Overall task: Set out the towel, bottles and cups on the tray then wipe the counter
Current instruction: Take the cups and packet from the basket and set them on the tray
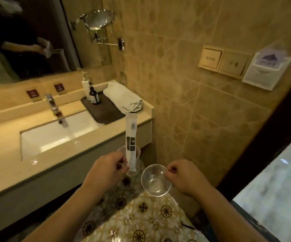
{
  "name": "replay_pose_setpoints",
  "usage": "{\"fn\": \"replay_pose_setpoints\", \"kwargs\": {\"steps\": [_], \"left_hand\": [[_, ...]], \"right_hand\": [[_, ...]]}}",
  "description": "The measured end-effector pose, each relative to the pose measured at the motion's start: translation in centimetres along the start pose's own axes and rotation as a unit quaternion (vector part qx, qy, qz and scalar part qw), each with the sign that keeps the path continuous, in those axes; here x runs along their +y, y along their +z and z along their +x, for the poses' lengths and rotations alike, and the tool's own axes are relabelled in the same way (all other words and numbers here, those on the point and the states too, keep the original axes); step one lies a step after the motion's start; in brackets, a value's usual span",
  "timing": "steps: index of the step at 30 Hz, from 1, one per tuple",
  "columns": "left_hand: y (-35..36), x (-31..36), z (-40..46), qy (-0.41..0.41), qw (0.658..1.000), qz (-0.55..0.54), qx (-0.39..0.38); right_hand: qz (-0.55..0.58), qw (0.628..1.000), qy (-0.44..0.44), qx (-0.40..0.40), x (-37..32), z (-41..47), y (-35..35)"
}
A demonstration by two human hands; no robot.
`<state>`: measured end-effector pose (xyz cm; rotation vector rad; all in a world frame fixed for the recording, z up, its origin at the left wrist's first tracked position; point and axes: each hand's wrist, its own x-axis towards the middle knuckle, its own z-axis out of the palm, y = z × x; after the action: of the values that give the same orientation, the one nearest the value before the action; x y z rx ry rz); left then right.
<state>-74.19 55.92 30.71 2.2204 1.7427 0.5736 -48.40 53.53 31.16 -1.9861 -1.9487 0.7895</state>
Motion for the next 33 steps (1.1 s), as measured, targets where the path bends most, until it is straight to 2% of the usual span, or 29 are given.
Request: {"fn": "replay_pose_setpoints", "kwargs": {"steps": [5,9,18,25,33], "left_hand": [[0.6,-1.8,5.5,-0.085,0.996,0.005,0.025],[0.2,-2.5,9.4,-0.15,0.987,0.0,0.049],[-1.0,-7.2,15.3,-0.235,0.966,0.024,0.107],[-1.2,-15.7,22.4,-0.269,0.955,0.015,0.12],[-1.7,-27.9,35.2,-0.208,0.971,-0.022,0.119]], "right_hand": [[0.011,0.998,-0.063,-0.004,-1.9,9.5,-1.3],[-0.021,0.992,-0.114,-0.043,-3.7,16.6,-2.6],[-0.03,0.982,-0.166,-0.083,-8.3,28.4,-1.9],[-0.026,0.983,-0.155,-0.094,-12.2,36.4,-0.2],[0.018,0.991,-0.081,-0.109,-17.4,47.2,2.9]]}}
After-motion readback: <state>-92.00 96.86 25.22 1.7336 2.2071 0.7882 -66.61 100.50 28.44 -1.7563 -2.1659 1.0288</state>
